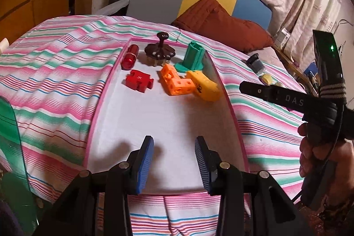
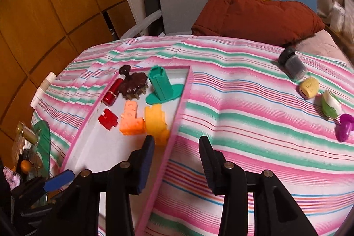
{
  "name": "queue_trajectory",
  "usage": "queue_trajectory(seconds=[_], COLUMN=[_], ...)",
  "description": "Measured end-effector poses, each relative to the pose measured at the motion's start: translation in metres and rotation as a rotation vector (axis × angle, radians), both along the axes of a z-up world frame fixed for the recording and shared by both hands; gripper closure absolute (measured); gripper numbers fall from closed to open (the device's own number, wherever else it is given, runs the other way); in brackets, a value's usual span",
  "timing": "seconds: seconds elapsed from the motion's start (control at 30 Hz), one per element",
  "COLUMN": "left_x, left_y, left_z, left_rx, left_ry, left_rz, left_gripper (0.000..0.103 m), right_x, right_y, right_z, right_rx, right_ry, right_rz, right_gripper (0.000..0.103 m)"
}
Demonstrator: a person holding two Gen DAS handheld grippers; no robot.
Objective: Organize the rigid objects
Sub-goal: 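Move the right tool to the purple cup-shaped piece and grasp it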
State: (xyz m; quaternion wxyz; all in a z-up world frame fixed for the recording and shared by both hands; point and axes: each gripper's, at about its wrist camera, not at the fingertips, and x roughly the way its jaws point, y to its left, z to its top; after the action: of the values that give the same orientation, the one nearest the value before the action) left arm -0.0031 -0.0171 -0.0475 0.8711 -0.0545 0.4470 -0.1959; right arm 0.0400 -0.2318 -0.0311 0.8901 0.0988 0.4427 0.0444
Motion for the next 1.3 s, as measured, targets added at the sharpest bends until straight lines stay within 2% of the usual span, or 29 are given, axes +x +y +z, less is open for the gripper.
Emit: queue_trajectory(seconds=[0.3, 0.63, 1.17, 1.3], left_x=[-0.009, -0.022, -0.041, -0.045], left_y=[-0.023, -0.055, -0.129, -0.146], left_z=[0.0, 0.013, 0.018, 0.018], left_rx=[0.032, 0.037, 0.081, 0.092], left_ry=[-0.007, -0.05, -0.069, -0.078], left_rz=[-0.054, -0.135, -0.312, -0.354], left_gripper=[0.065, 0.065, 0.065, 0.064], right_x=[-0.017, -0.041, -0.053, -0.057], right_y=[-0.039, -0.11, -0.185, -0.218], right_z=[-0.014, -0.024, -0.031, -0.028], right_rx=[-0.012, -0.06, -0.085, -0.1], right_ry=[0.043, 0.082, 0.103, 0.09], right_rz=[-0.062, -0.179, -0.28, -0.369], right_gripper=[0.061, 0.061, 0.06, 0.06])
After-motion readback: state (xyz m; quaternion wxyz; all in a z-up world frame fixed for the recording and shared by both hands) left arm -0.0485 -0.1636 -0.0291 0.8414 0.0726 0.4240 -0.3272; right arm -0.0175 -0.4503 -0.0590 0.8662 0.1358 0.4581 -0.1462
